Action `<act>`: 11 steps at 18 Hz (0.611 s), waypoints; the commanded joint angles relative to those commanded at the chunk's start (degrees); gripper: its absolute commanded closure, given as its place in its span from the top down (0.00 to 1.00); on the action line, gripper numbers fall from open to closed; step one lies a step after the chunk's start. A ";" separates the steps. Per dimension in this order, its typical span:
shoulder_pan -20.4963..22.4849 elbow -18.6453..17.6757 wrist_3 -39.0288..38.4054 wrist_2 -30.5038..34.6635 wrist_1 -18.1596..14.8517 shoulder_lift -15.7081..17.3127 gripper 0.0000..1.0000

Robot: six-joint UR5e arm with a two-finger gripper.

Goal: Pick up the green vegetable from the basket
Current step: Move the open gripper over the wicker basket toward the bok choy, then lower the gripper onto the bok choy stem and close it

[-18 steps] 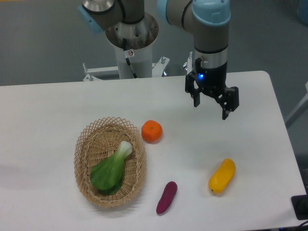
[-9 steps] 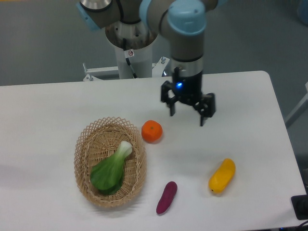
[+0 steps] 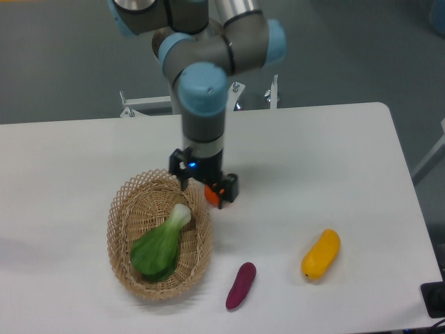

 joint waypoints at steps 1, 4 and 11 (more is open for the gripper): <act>-0.88 0.09 -0.53 0.00 0.70 -0.96 1.00; -2.64 0.00 -1.06 0.18 2.99 -3.17 1.00; -3.17 0.61 -0.97 0.26 3.34 -5.28 1.00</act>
